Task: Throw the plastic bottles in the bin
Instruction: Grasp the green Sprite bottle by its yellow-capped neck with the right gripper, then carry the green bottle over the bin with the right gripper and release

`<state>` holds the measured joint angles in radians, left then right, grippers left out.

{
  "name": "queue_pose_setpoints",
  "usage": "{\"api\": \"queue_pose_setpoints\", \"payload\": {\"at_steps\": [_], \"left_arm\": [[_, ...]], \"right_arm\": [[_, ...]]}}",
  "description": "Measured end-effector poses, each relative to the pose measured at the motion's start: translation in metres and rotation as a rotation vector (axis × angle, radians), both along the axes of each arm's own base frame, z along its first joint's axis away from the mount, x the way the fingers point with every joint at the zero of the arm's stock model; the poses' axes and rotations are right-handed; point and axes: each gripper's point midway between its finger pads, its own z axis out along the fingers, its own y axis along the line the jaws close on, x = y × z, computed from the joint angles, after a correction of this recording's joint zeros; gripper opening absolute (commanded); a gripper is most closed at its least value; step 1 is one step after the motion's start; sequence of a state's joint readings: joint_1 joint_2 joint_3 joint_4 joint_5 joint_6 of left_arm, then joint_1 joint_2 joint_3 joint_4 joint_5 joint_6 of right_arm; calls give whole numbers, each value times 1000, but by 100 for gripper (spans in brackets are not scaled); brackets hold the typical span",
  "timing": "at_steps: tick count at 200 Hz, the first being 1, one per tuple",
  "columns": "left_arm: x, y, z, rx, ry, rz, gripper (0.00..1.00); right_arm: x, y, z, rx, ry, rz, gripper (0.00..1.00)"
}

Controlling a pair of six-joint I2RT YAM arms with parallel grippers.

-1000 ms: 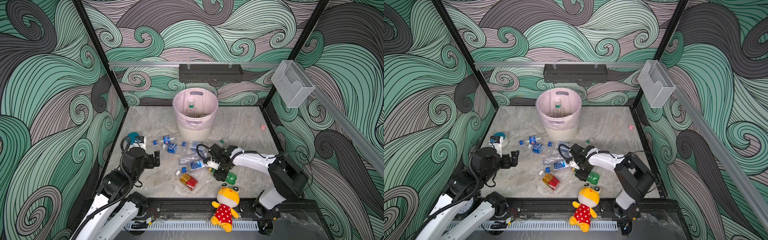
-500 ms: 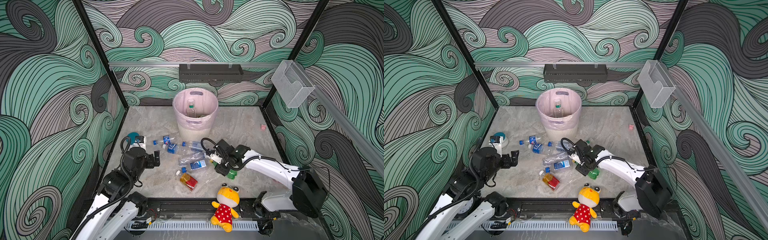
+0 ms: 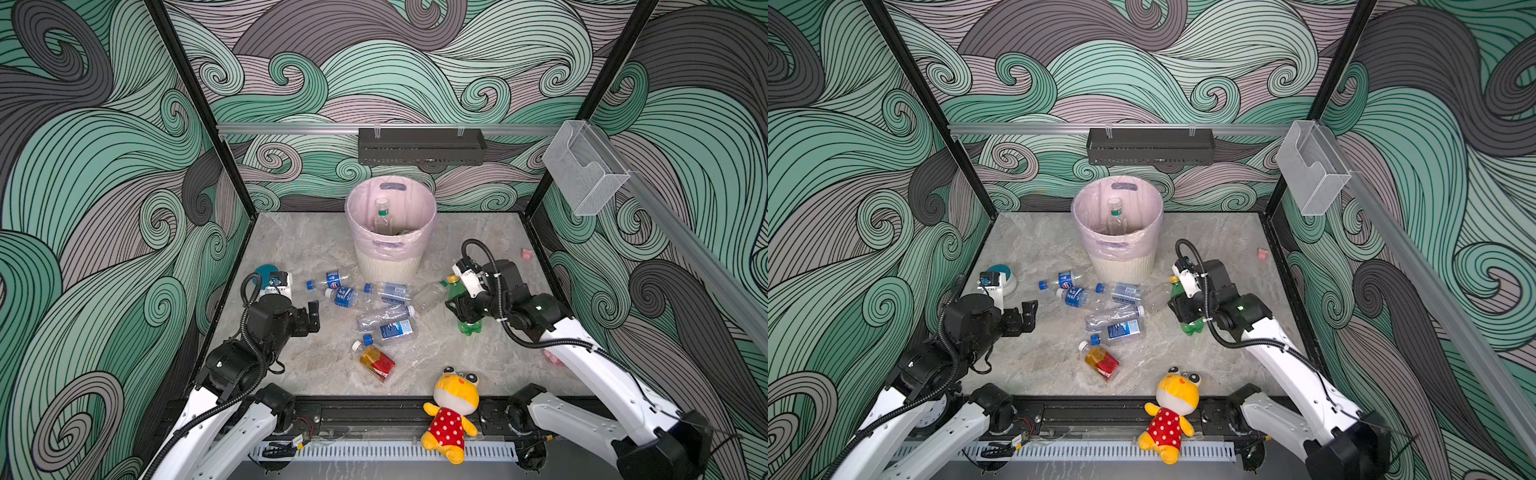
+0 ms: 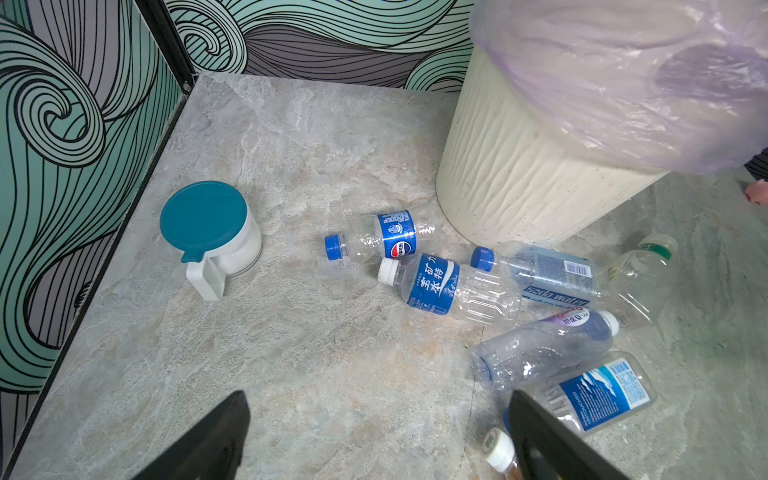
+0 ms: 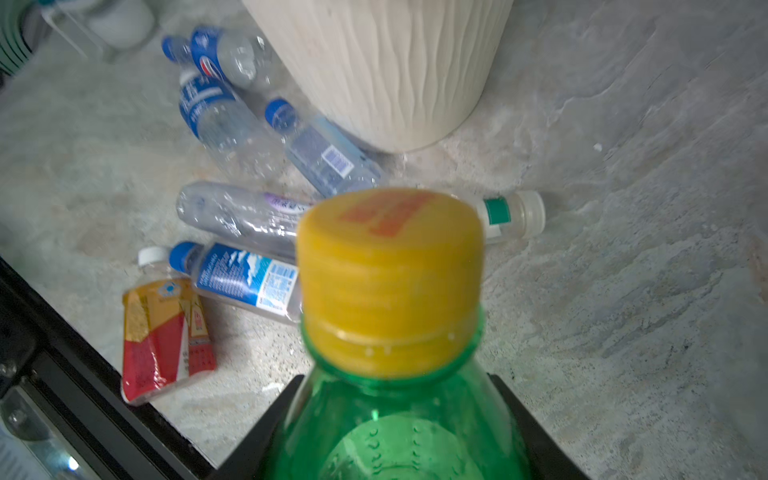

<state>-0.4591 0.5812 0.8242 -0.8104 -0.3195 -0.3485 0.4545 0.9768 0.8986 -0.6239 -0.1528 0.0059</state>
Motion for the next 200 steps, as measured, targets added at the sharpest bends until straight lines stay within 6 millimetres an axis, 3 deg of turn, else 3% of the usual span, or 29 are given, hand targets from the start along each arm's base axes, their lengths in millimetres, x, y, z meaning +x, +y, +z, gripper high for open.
{"api": "queue_pose_setpoints", "payload": {"at_steps": [23, 48, 106, 127, 146, 171, 186, 200], "left_arm": [[2, 0, -2, 6, 9, 1, 99], [2, -1, -4, 11, 17, 1, 99], [3, -1, -5, 13, 22, 1, 99], [4, -2, -6, 17, 29, 1, 99], [5, -2, -8, 21, 38, 1, 98], [6, -3, -9, 22, 42, 1, 99], [7, -3, -8, 19, 37, 0, 99], [8, -6, -5, 13, 37, -7, 99]], "right_arm": [[2, -12, 23, 92, -68, -66, 43], [4, -19, 33, 154, -89, -107, 43], [2, -11, 46, 228, -105, -85, 38], [5, -7, 63, 243, -120, -69, 38], [20, 4, 101, 273, -168, -31, 38], [58, 36, 183, 336, -283, 41, 35], [91, 67, 245, 383, -387, 97, 54], [121, 97, 285, 418, -460, 143, 72]]}}
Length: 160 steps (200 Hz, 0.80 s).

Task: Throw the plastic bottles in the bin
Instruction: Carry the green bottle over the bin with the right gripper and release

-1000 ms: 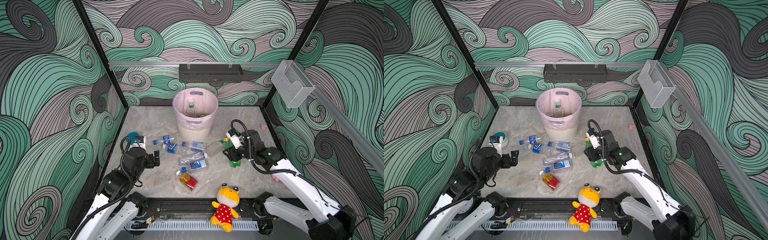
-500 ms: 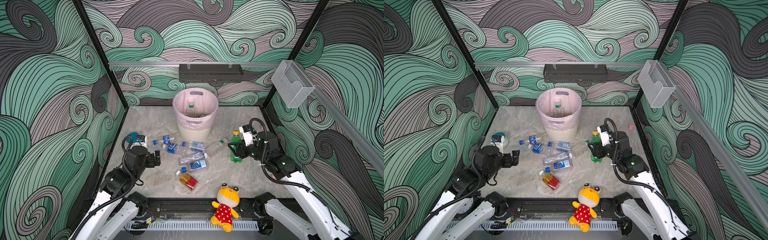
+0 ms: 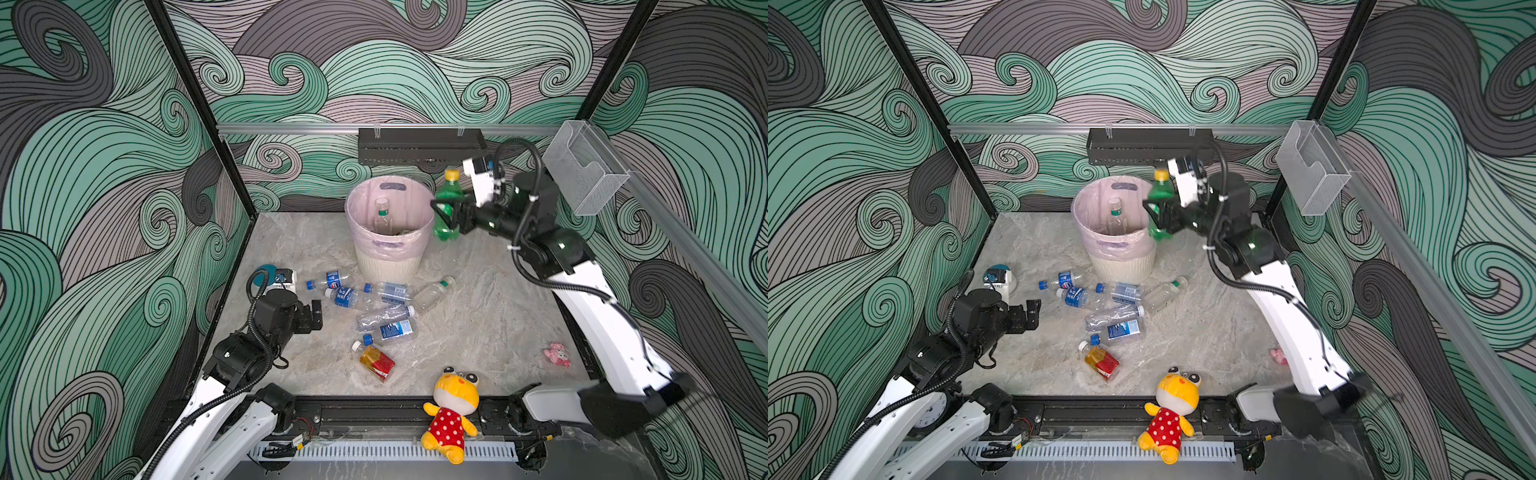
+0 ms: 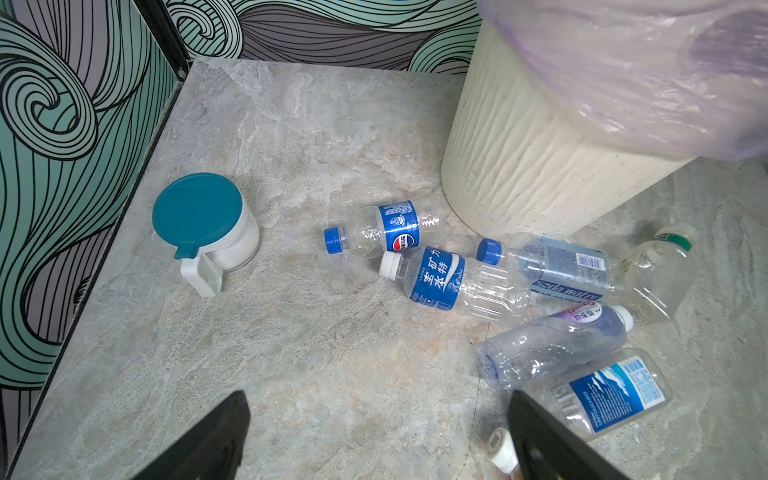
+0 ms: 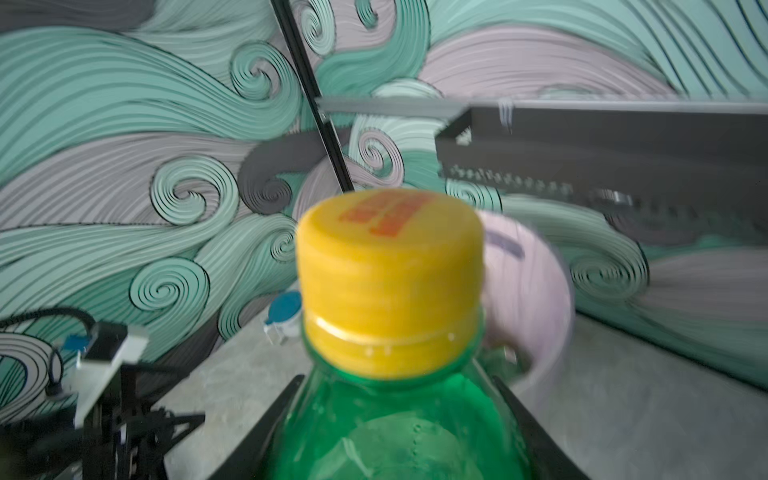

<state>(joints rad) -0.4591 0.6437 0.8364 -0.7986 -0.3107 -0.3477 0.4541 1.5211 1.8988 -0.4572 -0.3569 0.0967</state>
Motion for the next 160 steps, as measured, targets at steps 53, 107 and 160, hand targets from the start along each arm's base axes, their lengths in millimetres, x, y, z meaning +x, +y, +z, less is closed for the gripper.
{"api": "queue_pose_setpoints", "payload": {"at_steps": [53, 107, 160], "left_arm": [[8, -8, 18, -19, -7, -17, 99], [5, -14, 9, -35, 38, -43, 99], [2, -31, 2, -84, 86, -122, 99]], "right_arm": [[41, 37, -48, -123, 59, -5, 95], [-33, -36, -57, -169, 21, -120, 97], [-71, -96, -116, -204, 84, -258, 97]]}}
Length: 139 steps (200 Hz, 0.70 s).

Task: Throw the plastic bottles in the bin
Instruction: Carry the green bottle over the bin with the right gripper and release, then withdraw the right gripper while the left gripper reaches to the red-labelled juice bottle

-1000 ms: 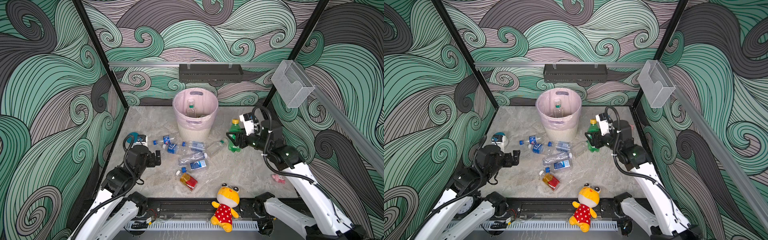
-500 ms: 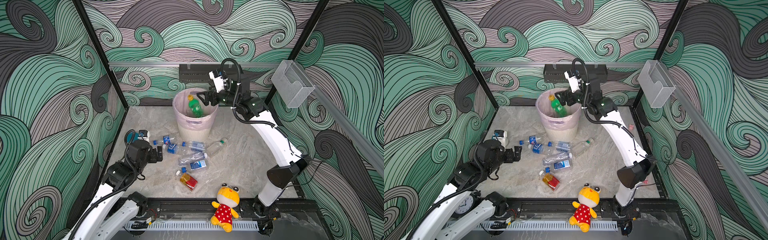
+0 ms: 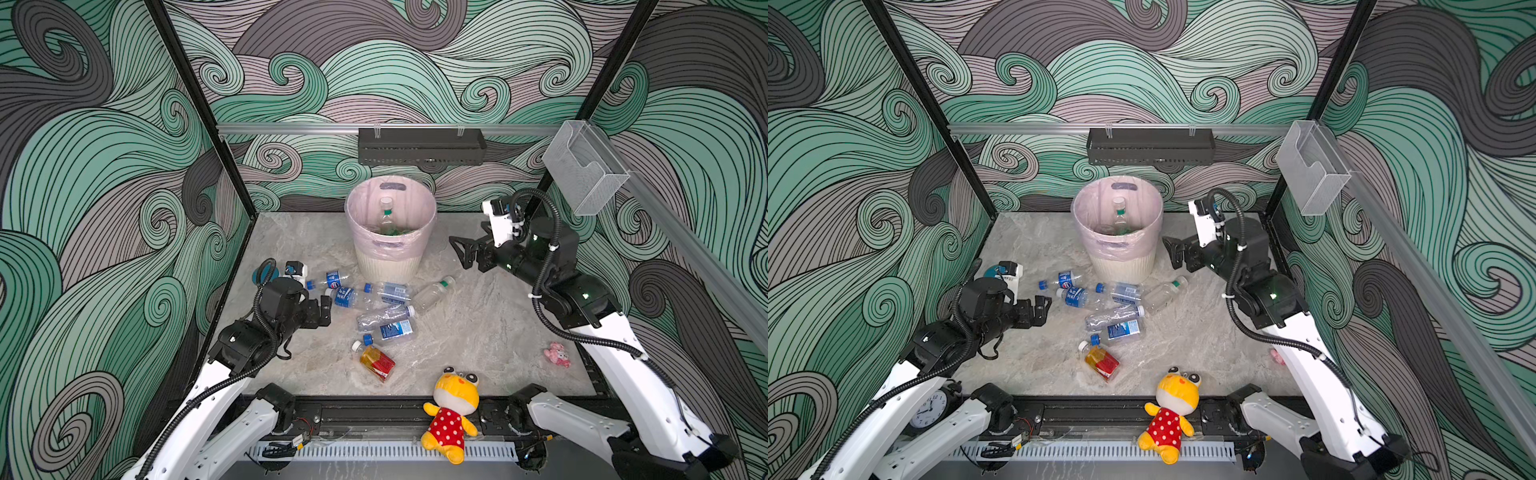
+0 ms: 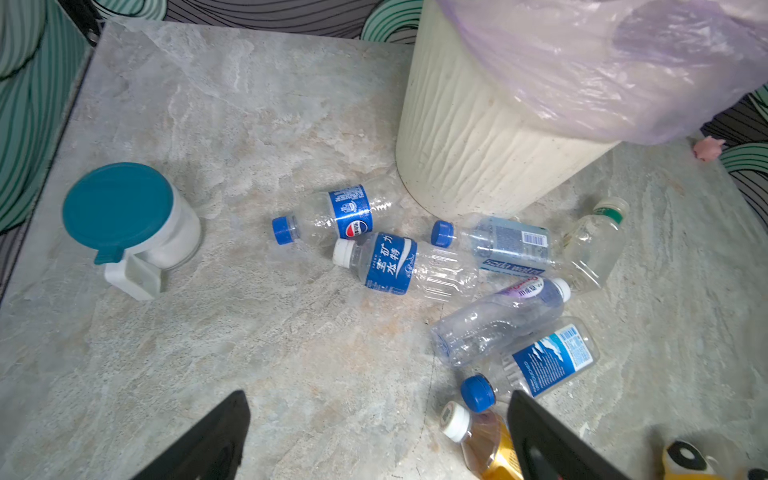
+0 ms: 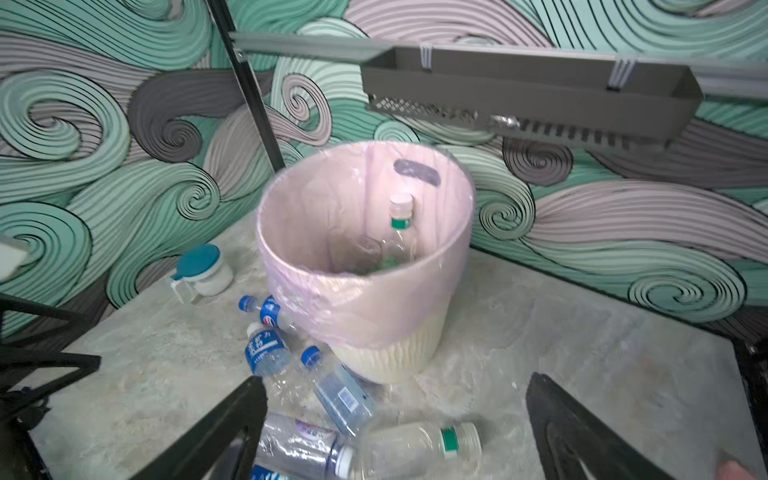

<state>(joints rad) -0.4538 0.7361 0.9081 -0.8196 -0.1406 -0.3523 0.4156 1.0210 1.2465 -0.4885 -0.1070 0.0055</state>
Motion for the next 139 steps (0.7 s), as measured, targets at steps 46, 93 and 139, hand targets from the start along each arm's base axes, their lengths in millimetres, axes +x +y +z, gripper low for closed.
{"api": "queue_pose_setpoints", "payload": {"at_steps": [46, 93, 139], "left_arm": [[-7, -26, -21, -90, 86, -99, 98], [-15, -48, -48, -204, 172, -148, 97], [-31, -70, -62, -280, 256, -186, 96]], "right_arm": [[-9, -25, -117, -76, 249, -118, 98], [-20, -41, -145, -96, 297, -188, 99], [-14, -46, -145, -103, 287, -220, 99]]}}
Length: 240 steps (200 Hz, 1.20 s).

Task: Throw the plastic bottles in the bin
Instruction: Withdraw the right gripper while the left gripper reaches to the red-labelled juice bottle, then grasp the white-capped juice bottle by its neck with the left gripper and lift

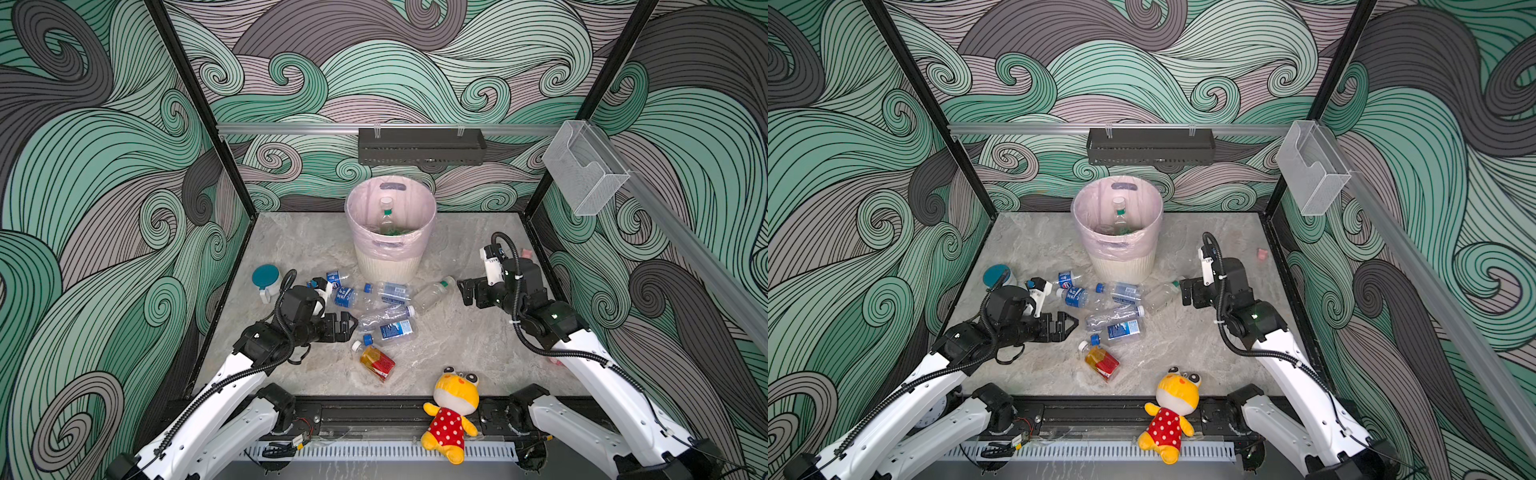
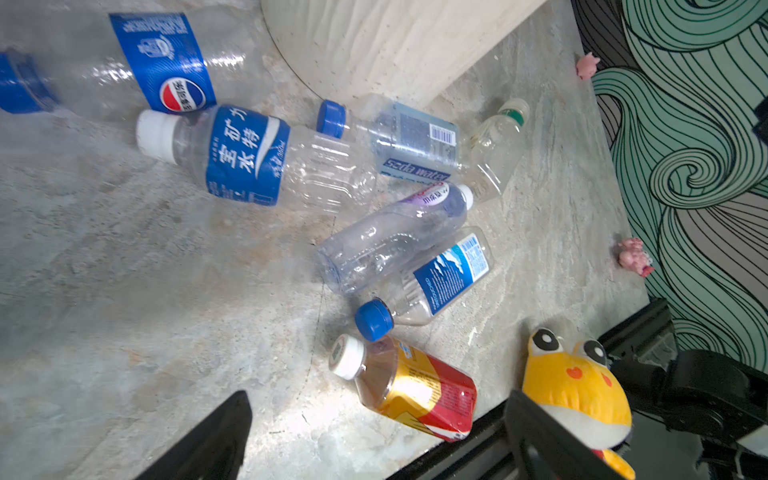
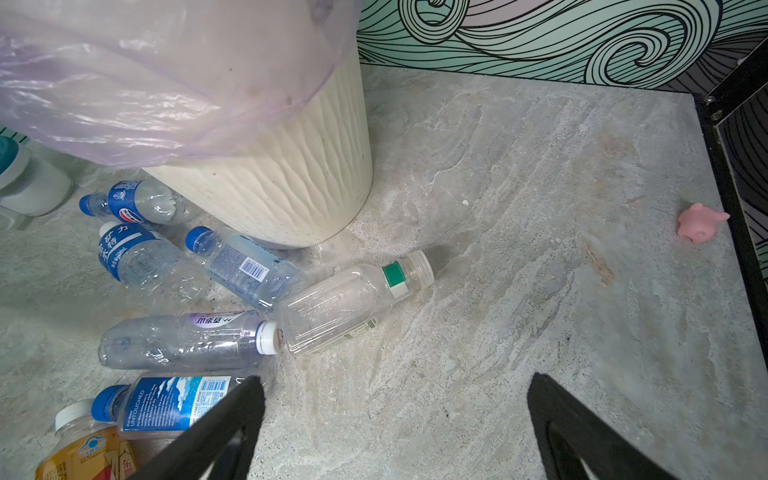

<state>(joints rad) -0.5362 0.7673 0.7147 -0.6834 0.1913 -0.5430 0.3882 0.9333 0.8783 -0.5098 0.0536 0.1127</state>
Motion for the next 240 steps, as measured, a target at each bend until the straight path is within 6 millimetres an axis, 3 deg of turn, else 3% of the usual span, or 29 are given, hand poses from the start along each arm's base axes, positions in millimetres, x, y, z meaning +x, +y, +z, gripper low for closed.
{"api": "queue_pose_setpoints", "payload": {"at_steps": [75, 180, 240], "left_arm": [[-27, -19, -50, 33, 169, 69, 95], [-36, -67, -98, 52, 262, 249, 95], [-42, -82, -122, 128, 309, 284, 93]], "right_arm": [[6, 2, 2, 20, -9, -12, 99], [2, -4, 4, 11, -31, -32, 99], [0, -7, 4, -5, -40, -33, 99]]}}
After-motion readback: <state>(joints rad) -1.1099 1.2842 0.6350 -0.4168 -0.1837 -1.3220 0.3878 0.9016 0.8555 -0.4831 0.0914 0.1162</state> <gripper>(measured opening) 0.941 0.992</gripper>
